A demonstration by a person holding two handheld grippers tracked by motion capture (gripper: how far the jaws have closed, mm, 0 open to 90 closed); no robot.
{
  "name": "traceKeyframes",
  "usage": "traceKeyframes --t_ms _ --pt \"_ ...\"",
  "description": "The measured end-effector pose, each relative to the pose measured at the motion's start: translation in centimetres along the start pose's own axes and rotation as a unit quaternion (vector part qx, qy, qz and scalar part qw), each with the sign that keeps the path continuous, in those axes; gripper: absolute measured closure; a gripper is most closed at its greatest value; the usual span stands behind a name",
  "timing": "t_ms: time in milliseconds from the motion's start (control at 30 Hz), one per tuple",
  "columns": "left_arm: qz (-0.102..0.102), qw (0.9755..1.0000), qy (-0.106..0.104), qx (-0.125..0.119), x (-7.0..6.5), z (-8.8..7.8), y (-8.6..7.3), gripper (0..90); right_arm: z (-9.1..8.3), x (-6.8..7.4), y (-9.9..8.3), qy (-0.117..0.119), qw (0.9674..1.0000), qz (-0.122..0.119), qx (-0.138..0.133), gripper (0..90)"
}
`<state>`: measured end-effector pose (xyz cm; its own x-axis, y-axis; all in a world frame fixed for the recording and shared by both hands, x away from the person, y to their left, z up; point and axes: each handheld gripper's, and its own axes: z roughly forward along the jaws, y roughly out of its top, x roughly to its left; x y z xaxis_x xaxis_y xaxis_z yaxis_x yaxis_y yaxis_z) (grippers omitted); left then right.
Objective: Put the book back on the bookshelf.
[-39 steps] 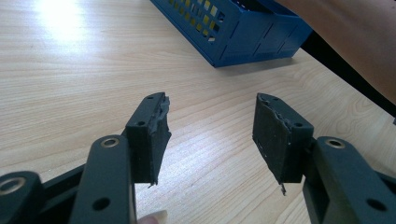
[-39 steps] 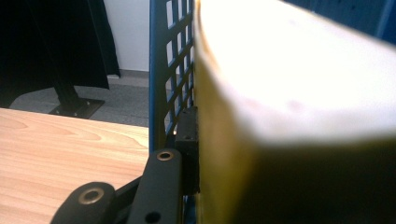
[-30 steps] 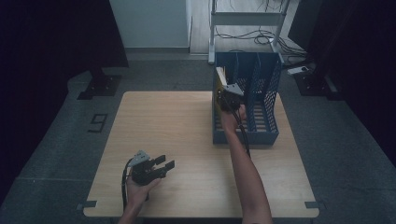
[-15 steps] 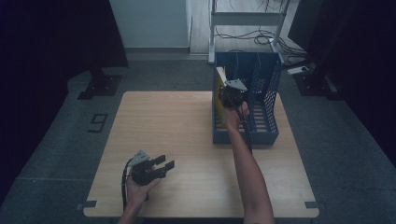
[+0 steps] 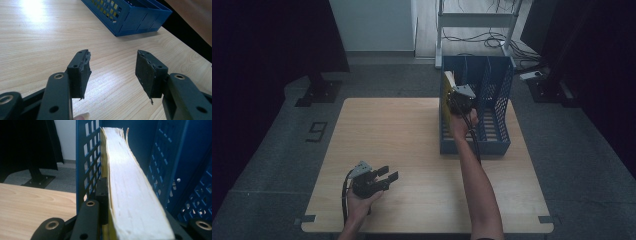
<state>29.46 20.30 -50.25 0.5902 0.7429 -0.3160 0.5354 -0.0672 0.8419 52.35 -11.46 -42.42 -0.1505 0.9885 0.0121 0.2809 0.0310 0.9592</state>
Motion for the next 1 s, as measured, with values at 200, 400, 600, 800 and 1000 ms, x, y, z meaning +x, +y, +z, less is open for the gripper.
traceKeyframes --t_ms 200,400,600,800,1000 --pt "-0.003 1.0000 0.001 0.001 0.2 0.1 -0.1 45.5 0.6 0.5 0.2 -0.014 0.9997 0.003 -0.020 75.2" --pt "-0.004 1.0000 0.002 0.001 0.4 0.1 -0.1 45.5 1.6 1.2 0.4 -0.020 0.9995 0.001 -0.025 75.2" --pt "-0.005 1.0000 0.000 0.000 0.5 0.1 -0.1 45.6 2.2 1.6 -0.1 -0.025 0.9993 0.007 -0.028 75.1" --pt "-0.004 1.0000 -0.001 0.002 0.4 0.2 -0.1 45.6 2.3 1.6 -0.1 -0.019 0.9993 0.002 -0.031 74.9" --pt "0.000 1.0000 -0.002 0.004 0.1 0.3 -0.2 45.5 1.9 1.2 -0.2 0.001 0.9996 -0.002 -0.027 69.4"
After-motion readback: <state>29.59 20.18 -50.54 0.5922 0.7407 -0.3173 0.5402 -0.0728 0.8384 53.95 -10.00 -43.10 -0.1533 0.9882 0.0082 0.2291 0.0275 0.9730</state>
